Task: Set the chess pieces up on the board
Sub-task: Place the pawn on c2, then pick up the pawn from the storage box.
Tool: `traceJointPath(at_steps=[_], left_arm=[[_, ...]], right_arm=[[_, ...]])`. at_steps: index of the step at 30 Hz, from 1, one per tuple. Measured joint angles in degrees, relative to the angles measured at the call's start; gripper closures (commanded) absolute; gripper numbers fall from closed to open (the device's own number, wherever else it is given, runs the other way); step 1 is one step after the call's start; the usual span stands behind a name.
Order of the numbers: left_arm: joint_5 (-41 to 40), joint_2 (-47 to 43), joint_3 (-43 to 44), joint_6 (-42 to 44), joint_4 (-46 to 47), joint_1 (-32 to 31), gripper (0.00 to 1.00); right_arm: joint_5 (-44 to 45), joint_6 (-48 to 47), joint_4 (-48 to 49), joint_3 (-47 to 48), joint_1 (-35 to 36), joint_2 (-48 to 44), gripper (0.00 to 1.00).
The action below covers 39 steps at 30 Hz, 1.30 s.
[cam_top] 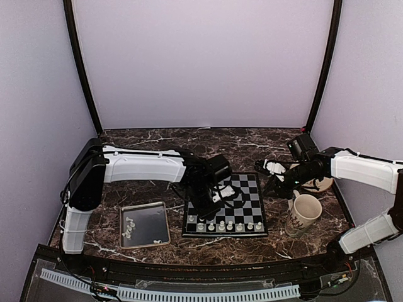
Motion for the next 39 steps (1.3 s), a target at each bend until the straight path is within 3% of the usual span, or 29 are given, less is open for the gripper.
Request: traceJointPath(at_steps=[5,23,31,39], left_arm=[[-0.44,0.13,0.35,0.02,-0.39,-0.02,0.79],[-1.62,0.24,2.12,-0.50,-1.14,-0.28,0.72],[-2.86,-12.87,-10.03,-5.46,4.74,-0.02,0.68],[-11.34,-26.99,-23.04,-18.21,4.17,4.50,0.72]], right_arm=[[-0.02,0.00,0.00,0.00,0.00,0.00,0.76],[-0.02,-0.20,0.00,0.00,0.00,0.00,0.76],[0.04,-0.20,0.00,0.00,0.00,0.00,0.76],[0.22,-0.22,0.00,0.00,0.00,0.00,0.76]])
